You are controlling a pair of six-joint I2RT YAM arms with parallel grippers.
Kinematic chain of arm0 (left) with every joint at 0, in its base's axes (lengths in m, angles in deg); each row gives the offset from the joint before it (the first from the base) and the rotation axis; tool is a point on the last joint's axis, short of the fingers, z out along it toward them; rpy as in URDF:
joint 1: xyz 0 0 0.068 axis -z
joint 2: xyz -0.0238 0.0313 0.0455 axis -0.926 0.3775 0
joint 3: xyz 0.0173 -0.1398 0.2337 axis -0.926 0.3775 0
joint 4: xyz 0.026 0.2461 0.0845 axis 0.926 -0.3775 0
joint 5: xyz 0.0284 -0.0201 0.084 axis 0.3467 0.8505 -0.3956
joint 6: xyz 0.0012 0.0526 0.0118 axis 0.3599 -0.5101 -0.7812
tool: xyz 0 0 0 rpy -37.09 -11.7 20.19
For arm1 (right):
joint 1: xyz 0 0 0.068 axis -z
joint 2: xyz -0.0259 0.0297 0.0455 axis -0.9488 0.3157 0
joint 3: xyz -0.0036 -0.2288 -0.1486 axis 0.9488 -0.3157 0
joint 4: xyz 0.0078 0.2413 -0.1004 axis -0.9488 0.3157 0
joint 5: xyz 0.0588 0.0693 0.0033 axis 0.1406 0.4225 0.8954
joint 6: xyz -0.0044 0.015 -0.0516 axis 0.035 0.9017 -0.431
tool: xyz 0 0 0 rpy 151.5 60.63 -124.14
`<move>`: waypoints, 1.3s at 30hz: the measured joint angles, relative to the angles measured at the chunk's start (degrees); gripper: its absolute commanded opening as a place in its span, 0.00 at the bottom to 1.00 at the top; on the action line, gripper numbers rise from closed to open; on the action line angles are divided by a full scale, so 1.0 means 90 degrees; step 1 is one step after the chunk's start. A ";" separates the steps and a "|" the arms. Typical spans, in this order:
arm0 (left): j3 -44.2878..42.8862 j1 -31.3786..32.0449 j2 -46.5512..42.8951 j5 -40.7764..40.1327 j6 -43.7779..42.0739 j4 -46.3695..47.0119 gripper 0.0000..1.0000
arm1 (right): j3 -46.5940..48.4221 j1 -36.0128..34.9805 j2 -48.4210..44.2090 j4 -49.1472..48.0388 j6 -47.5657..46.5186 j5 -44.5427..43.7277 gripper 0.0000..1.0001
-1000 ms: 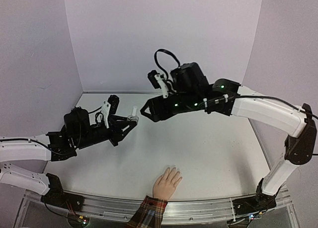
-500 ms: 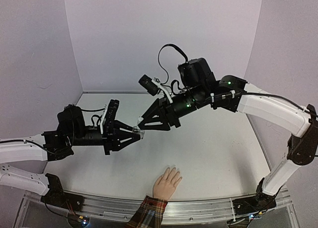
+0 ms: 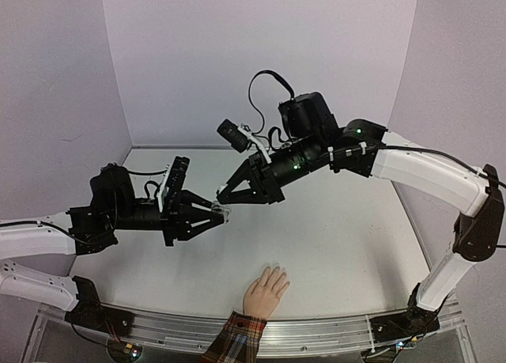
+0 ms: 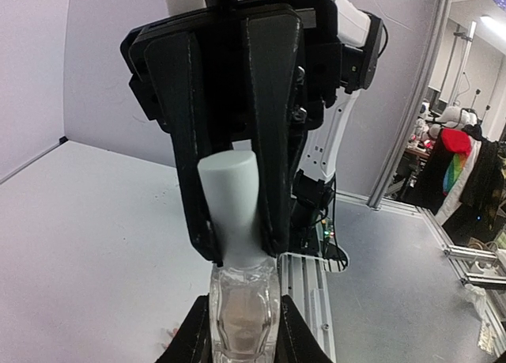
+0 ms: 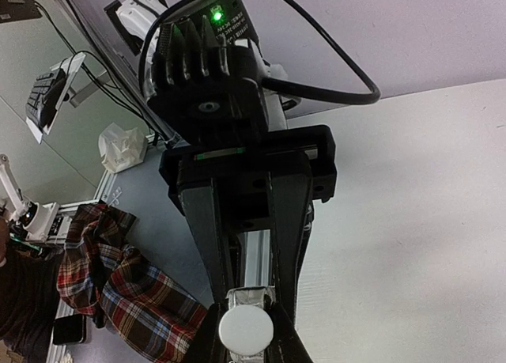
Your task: Paint the nails
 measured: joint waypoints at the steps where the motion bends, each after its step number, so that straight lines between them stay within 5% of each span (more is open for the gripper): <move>1: 0.0000 0.0000 -0.0005 -0.0079 0.0003 0.0000 0.00 | 0.0000 0.0000 0.0005 -0.0015 0.0013 -0.0035 0.03; 9: 0.0002 0.0018 -0.0043 -0.1856 0.0103 -0.0119 0.00 | -0.0515 0.0029 0.0019 -0.1321 0.0860 -0.1265 0.00; 15: -0.0433 0.0027 0.0720 -0.3993 0.0048 -0.0571 0.00 | -0.0026 -0.0756 0.0729 -0.1428 0.2366 -0.5634 0.01; 17: -0.0706 0.0029 0.1117 -0.4480 -0.0015 -0.0772 0.00 | 0.0412 -0.0955 0.1129 -0.1108 0.2921 -0.6797 0.09; 21: -0.0786 0.0056 0.1416 -0.4753 -0.0038 -0.0822 0.00 | 0.0816 -0.1119 0.1522 -0.0584 0.3453 -0.7719 0.46; 24: -0.0738 0.0038 0.1386 -0.4770 -0.0031 -0.0848 0.00 | 0.0739 -0.1208 0.1373 -0.0347 0.3459 -0.7654 0.62; 27: -0.0555 0.0003 0.1202 -0.4582 -0.0028 -0.0713 0.00 | 0.0425 -0.1136 0.0896 -0.0128 0.3074 -0.7056 0.67; 39: 0.0010 -0.0015 0.0283 -0.1145 0.0071 0.0111 0.00 | -0.0341 -0.0142 -0.0686 0.0148 -0.0047 -0.2245 0.61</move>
